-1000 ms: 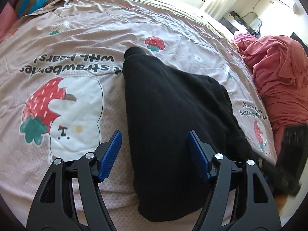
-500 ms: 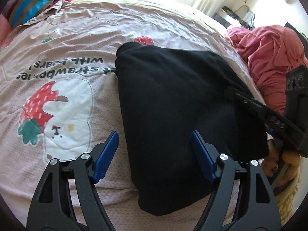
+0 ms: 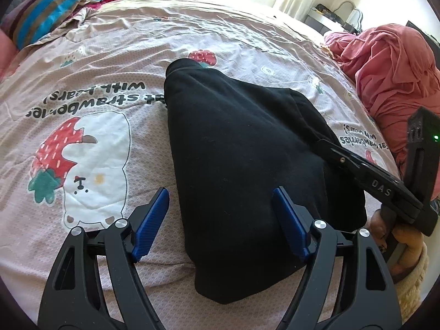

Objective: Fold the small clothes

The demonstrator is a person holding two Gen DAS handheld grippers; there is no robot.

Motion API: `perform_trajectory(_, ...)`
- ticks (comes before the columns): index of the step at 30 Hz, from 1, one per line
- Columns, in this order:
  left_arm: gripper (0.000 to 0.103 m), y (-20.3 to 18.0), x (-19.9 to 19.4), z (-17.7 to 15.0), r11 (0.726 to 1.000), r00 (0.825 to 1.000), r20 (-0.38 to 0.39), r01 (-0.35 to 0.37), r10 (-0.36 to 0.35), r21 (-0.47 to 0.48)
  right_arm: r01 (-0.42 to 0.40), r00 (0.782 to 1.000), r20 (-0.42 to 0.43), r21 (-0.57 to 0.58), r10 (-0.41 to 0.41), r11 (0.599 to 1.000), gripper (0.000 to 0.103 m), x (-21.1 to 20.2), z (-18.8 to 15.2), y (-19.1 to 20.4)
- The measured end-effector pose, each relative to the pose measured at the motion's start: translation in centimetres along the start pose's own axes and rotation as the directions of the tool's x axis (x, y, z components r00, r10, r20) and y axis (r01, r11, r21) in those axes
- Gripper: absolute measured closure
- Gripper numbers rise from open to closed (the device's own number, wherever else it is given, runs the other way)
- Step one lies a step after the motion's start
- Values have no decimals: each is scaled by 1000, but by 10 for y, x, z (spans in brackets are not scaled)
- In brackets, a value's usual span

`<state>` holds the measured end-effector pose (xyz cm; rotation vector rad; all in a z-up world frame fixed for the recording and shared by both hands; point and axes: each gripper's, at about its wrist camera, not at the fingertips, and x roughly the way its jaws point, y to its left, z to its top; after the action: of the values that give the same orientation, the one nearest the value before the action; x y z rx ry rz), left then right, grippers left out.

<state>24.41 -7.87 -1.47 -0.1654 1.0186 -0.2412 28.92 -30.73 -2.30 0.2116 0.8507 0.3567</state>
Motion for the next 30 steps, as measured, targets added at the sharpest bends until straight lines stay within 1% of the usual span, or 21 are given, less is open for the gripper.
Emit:
perform_trajectory(1, 33, 0, 0, 0, 1000, 1000, 0, 0, 0, 0, 7, 1000, 10, -5, -6, 1000, 61, -4, 0, 1)
perform_trajectory(3, 33, 0, -1, 0, 1000, 1000, 2, -1, 1, -1, 25, 999, 22, -18, -25, 1000, 57, -12, -2, 3)
perform_trajectory(5, 33, 0, -2, 0, 1000, 1000, 3, 0, 0, 0, 46, 998, 36, -28, -45, 999, 49, -19, -4, 5)
perform_trajectory(6, 33, 0, -4, 0, 1000, 1000, 5, 0, 0, 1, 50, 998, 43, -30, -49, 998, 48, -22, -5, 6)
perform_trajectory(7, 33, 0, -6, -1, 1000, 1000, 8, 2, -2, 2, 57, 997, 58, -32, -55, 998, 43, -28, -6, 8)
perform_trajectory(12, 30, -2, -18, -3, 1000, 1000, 28, 9, -9, 9, 63, 991, 119, -42, -58, 997, 28, -55, -11, 15)
perform_trajectory(13, 30, -2, -21, -4, 1000, 999, 35, 8, -9, 12, 67, 990, 131, -48, -60, 997, 24, -62, -13, 17)
perform_trajectory(14, 30, -3, -23, -5, 1000, 999, 39, 8, -8, 15, 70, 988, 143, -53, -62, 996, 22, -68, -14, 19)
perform_trajectory(19, 28, -5, -42, -8, 1000, 997, 77, 9, -11, 24, 61, 979, 200, -52, -49, 997, 15, -95, -22, 28)
perform_trajectory(23, 22, -5, -61, -12, 999, 994, 113, 4, -8, 36, 41, 975, 221, -57, -27, 998, 9, -111, -29, 36)
perform_trajectory(25, 20, -5, -69, -15, 999, 992, 127, 3, -8, 40, 45, 972, 232, -70, -28, 997, 8, -118, -34, 41)
perform_trajectory(26, 17, -4, -74, -17, 999, 990, 138, 0, -6, 42, 52, 971, 238, -78, -32, 996, 8, -121, -36, 44)
perform_trajectory(29, 14, -4, -86, -21, 999, 987, 159, -7, -1, 50, 76, 965, 256, -92, -50, 993, 7, -128, -42, 51)
perform_trajectory(30, 10, -4, -90, -23, 999, 986, 166, -11, 3, 51, 79, 964, 260, -95, -52, 992, 7, -130, -44, 53)
